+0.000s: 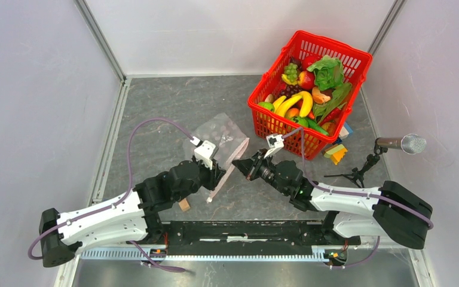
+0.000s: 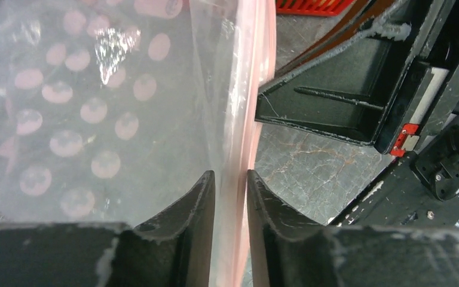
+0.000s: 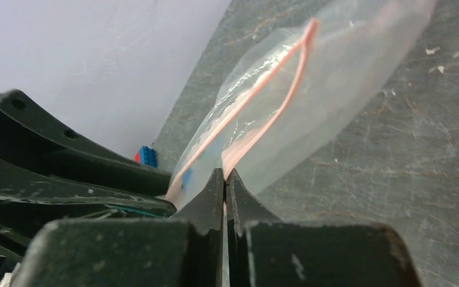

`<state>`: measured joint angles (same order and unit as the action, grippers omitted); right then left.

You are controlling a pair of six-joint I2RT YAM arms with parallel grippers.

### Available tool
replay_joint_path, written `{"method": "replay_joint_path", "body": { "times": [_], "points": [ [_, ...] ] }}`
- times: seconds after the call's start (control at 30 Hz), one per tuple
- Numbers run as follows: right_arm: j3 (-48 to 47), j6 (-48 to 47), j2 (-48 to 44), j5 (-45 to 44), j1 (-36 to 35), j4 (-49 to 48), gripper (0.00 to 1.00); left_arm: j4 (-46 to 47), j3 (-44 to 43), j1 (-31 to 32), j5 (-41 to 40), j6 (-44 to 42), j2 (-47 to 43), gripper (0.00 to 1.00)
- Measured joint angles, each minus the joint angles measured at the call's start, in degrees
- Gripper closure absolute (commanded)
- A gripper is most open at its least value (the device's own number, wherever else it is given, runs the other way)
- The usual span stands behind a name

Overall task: Place the food in the zip-top bag and seal the zipper
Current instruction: Open the zipper of the food storage bag.

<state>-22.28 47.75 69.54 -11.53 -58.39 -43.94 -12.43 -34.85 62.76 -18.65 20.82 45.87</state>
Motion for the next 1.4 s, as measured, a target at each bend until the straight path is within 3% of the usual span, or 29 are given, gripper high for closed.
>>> {"method": "replay_joint_path", "body": {
  "times": [0.1,0.27,0.47,0.7,0.93,1.4],
  "points": [
    [-0.3,-0.4,0.0,-0.1,0.0,3.2,1.0,-1.4,0.0,0.0,-2.5,0.0,-0.7,0.58],
    [-0.4,-0.7,-0.5,-0.1,0.0,6.9,1.0,-2.4,0.0,0.0,-5.8,0.0,0.0,0.39],
    [-1.4,-0.6,-1.1,-0.7,-0.1,9.5,1.0,-1.6,0.0,0.1,-1.4,-0.1,1.1,0.31],
    [-6.0,-0.7,-0.9,-1.0,-0.2,11.3,1.0,1.3,0.6,0.4,1.0,-0.8,-0.6,0.31],
    [-8.7,-0.8,-0.1,-1.5,-1.0,13.0,1.0,2.3,0.6,0.7,-6.0,-1.9,0.6,0.39],
    [-10.7,-1.6,0.6,-2.3,-1.5,16.2,1.0,3.5,0.6,0.7,-11.2,-5.1,4.7,0.36]
  ]
}}
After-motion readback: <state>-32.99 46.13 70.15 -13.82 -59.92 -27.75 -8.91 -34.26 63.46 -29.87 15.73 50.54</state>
